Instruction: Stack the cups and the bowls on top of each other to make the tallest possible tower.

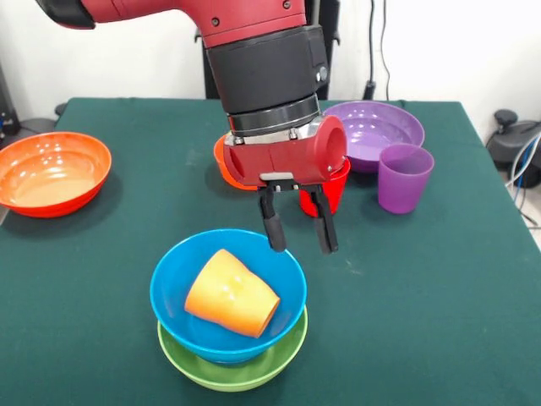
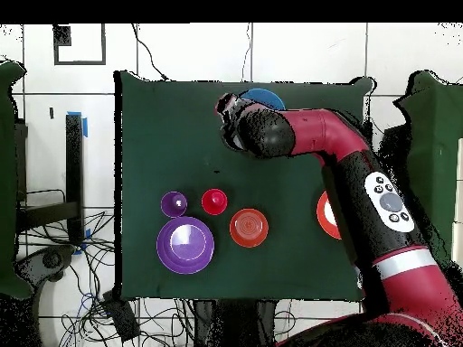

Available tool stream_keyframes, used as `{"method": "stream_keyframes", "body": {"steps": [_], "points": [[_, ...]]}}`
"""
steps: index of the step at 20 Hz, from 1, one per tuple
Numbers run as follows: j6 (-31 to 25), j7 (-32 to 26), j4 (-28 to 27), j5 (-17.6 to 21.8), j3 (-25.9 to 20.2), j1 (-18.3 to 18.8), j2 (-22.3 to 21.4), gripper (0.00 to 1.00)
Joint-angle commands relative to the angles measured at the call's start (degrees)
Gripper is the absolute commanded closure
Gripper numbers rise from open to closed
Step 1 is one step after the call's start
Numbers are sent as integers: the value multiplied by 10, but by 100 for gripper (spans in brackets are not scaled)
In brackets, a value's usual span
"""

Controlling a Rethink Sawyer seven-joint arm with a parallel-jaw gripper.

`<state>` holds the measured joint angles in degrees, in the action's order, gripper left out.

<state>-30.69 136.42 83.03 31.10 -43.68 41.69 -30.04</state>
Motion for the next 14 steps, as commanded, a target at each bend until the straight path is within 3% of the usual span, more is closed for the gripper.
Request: {"method": "stream_keyframes", "body": {"steps": [1, 14], "points": [[67, -212, 57, 63, -85, 53, 48, 0], [87, -187, 59, 98, -107, 69, 66, 0]]}}
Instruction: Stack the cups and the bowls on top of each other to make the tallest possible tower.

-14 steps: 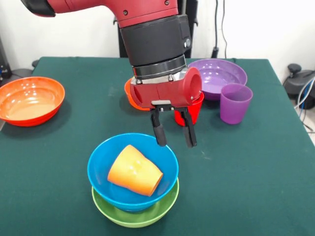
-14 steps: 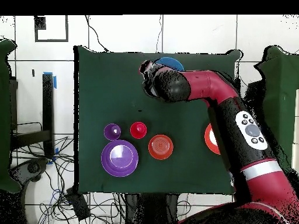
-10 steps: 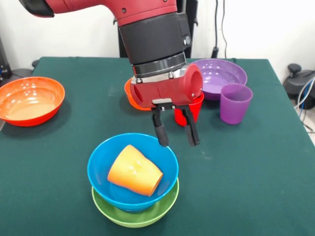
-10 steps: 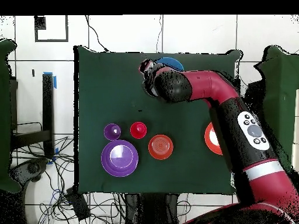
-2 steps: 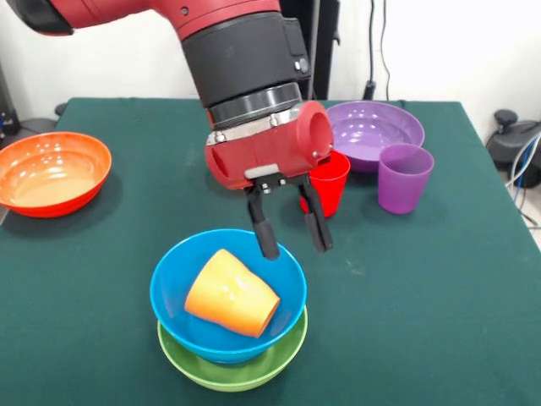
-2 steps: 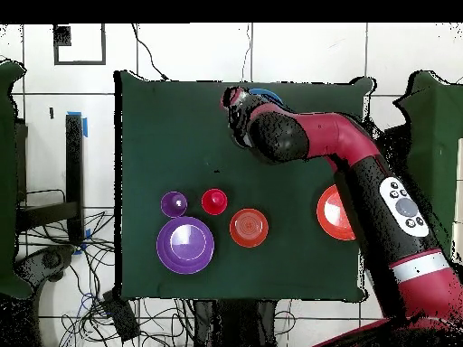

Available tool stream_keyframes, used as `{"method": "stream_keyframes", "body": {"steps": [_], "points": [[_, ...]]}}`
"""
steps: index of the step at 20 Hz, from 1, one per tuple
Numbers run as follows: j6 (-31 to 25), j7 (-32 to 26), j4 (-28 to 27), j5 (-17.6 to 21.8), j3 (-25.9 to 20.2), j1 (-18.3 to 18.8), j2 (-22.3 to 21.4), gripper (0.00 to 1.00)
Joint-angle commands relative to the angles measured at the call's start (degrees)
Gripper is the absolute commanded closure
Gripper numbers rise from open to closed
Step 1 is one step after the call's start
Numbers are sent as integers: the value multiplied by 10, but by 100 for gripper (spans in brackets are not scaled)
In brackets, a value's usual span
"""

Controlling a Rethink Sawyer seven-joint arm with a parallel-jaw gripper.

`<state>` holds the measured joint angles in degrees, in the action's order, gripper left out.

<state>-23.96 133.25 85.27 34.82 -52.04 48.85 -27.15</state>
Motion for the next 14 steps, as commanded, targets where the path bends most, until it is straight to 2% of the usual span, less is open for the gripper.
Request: {"method": "stream_keyframes", "body": {"steps": [1, 9, 14], "points": [[23, -151, 40, 64, -23, -1, 36, 0], [40, -125, 44, 76, -24, 0, 39, 0], [37, -132, 41, 79, -31, -1, 37, 0]]}}
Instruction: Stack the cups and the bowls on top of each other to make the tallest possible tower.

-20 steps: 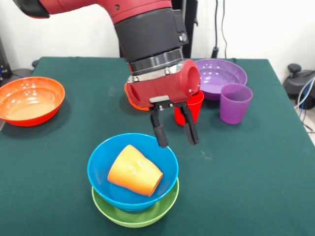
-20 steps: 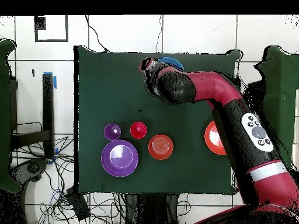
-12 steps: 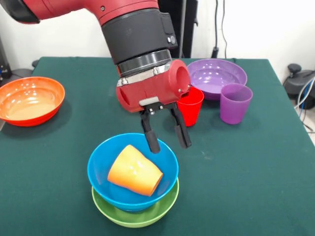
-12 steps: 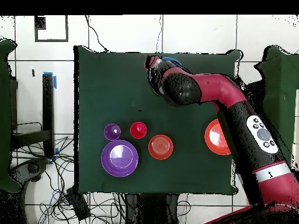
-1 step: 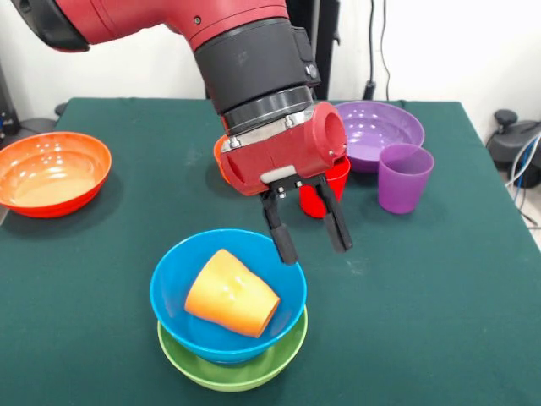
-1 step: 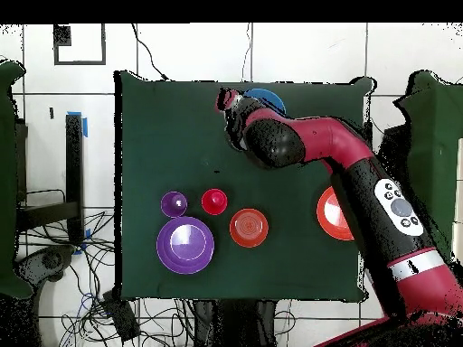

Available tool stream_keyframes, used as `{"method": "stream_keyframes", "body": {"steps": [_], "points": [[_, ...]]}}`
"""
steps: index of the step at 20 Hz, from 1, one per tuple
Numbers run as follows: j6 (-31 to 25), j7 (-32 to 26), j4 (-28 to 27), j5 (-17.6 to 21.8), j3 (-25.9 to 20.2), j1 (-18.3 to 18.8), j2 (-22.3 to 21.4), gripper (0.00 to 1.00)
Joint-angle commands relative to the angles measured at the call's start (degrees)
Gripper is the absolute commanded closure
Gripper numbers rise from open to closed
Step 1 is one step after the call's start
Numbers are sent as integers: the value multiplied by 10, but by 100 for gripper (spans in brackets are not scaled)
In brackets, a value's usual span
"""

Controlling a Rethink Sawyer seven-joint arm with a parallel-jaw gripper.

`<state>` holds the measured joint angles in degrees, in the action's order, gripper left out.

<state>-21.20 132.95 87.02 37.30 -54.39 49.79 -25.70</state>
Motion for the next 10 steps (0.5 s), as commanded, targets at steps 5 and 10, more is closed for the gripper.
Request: {"method": "stream_keyframes", "body": {"steps": [5, 10], "points": [[3, -138, 48, 52, -21, 7, 17, 0], [-8, -167, 54, 62, -27, 28, 37, 0]]}}
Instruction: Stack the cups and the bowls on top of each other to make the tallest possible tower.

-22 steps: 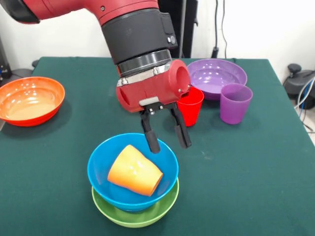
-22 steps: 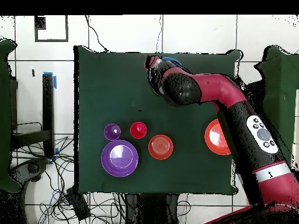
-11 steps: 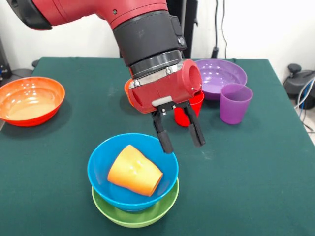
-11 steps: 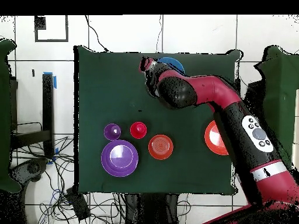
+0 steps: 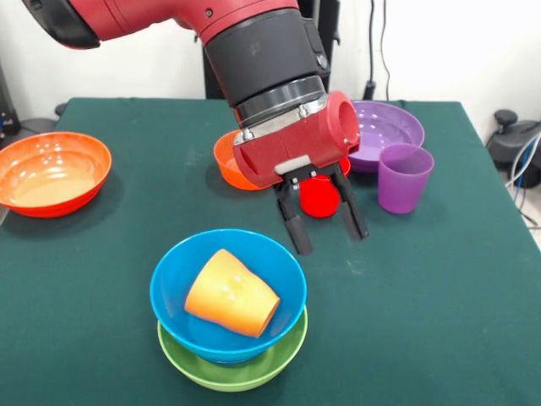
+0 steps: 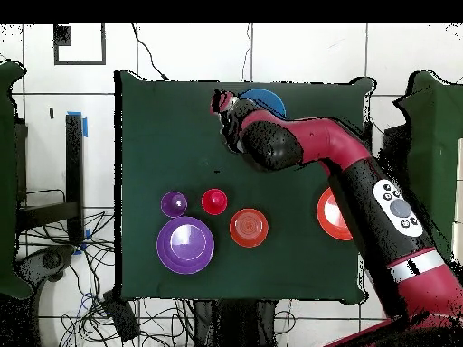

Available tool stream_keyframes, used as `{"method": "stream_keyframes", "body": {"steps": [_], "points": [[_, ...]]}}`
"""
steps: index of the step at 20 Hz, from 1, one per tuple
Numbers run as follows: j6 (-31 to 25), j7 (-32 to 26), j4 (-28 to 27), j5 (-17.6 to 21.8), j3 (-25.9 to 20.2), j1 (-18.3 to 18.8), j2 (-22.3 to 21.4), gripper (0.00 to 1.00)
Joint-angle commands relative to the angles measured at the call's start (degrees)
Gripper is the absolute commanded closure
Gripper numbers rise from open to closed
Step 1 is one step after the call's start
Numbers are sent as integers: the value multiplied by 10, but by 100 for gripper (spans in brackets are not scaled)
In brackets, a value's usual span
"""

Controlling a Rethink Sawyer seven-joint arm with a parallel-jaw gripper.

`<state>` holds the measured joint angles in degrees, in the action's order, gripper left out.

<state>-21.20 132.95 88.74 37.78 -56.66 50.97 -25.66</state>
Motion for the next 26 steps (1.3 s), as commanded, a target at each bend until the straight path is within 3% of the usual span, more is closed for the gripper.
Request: {"method": "stream_keyframes", "body": {"steps": [1, 12, 26], "points": [[-8, -168, 40, 58, -8, 20, 37, 0], [-30, -165, 67, 49, -32, 48, 28, 0], [-31, -160, 64, 56, -42, 53, 36, 0]]}}
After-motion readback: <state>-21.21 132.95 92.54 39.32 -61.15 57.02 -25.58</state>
